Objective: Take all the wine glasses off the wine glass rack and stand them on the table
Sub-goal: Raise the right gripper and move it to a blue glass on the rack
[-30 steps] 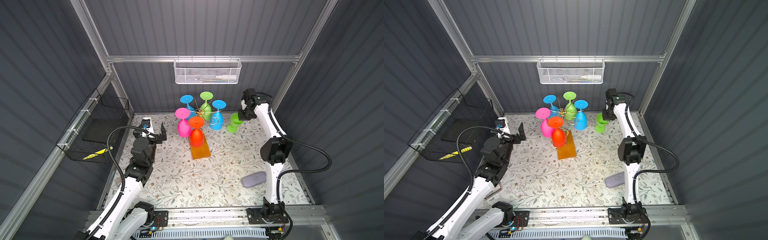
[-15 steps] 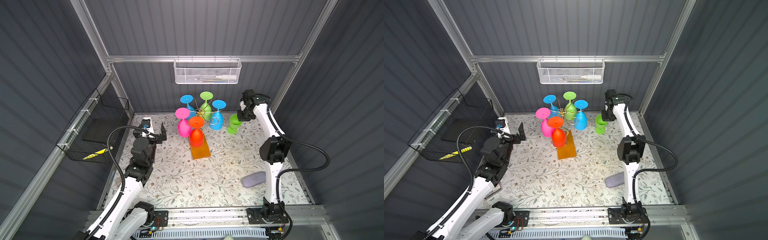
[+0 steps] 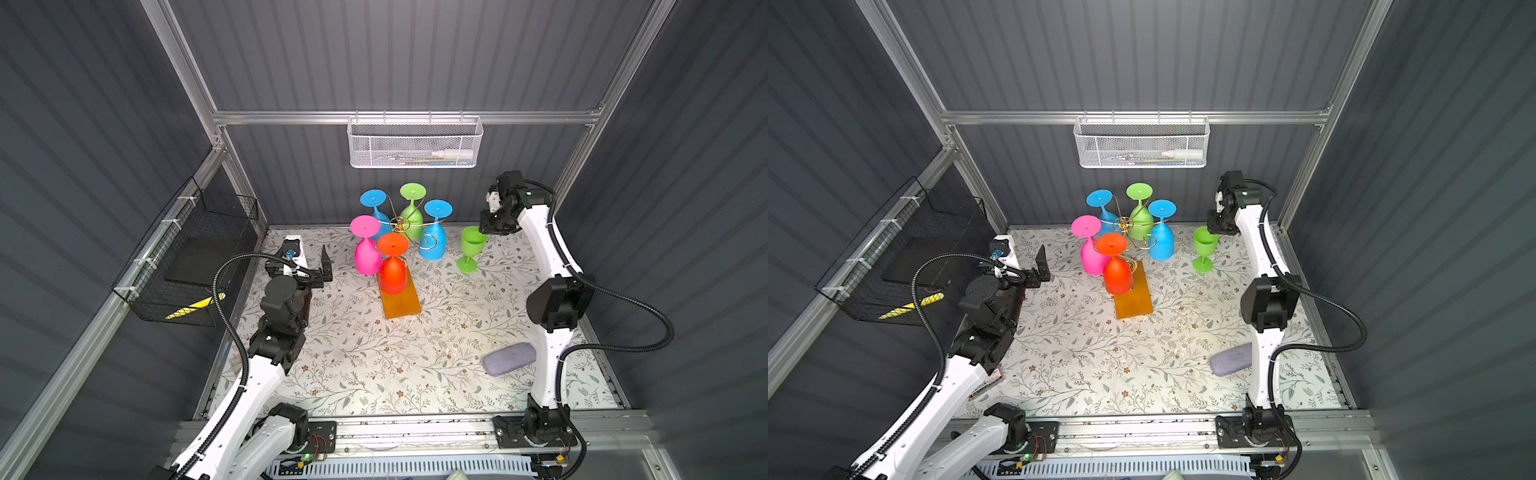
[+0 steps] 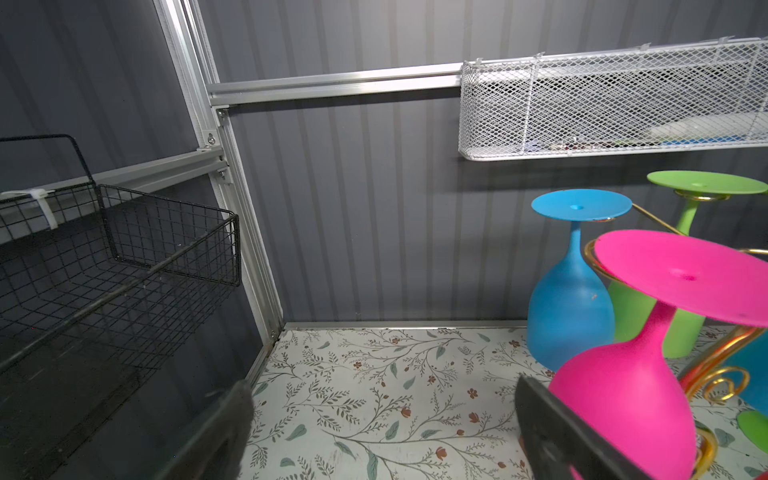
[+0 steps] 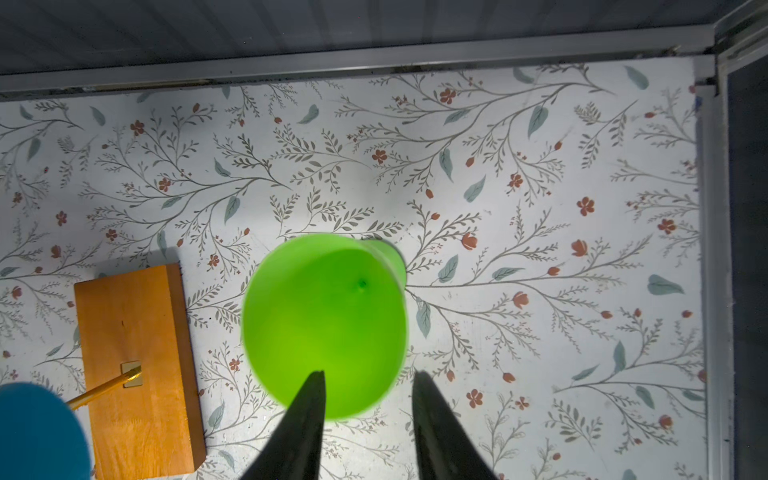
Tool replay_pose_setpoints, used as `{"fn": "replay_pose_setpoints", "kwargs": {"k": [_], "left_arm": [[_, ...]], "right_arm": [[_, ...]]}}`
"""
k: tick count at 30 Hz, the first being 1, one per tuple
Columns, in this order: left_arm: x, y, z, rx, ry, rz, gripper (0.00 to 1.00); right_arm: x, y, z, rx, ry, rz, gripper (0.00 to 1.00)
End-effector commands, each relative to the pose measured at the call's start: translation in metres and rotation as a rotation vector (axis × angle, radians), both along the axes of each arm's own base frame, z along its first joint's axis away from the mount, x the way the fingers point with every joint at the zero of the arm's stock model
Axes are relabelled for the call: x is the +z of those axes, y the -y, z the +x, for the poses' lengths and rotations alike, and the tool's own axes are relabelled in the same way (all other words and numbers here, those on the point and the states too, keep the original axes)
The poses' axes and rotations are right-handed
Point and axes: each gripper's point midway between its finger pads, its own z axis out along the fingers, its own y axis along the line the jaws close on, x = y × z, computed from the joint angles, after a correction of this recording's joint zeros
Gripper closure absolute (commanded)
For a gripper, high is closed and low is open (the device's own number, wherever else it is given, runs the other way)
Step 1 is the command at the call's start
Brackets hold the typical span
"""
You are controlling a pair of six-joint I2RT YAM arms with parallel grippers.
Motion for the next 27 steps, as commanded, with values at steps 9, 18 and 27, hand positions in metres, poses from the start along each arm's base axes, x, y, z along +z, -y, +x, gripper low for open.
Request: {"fn": "replay_pose_setpoints", "kwargs": {"k": [9,18,27], "left_arm": [[0.006,-0.008,-0.006,0.030,0.024,0.011,0.00],[0.005,-0.008,-0.006,0.025,0.023,0.005,0.00],[0.006,-0.008,-0.007,0.025,0.024,0.000,0.00]], "right_arm": [[0.108,-0.047,-0.040,0.109,0.267,0.498,0.48],[0.159,-0.086,-0.065,0.180,0.392,0.960,0.45],[0.160,-0.116,-0.054,0.226,0.349,0.983,0.47]]}}
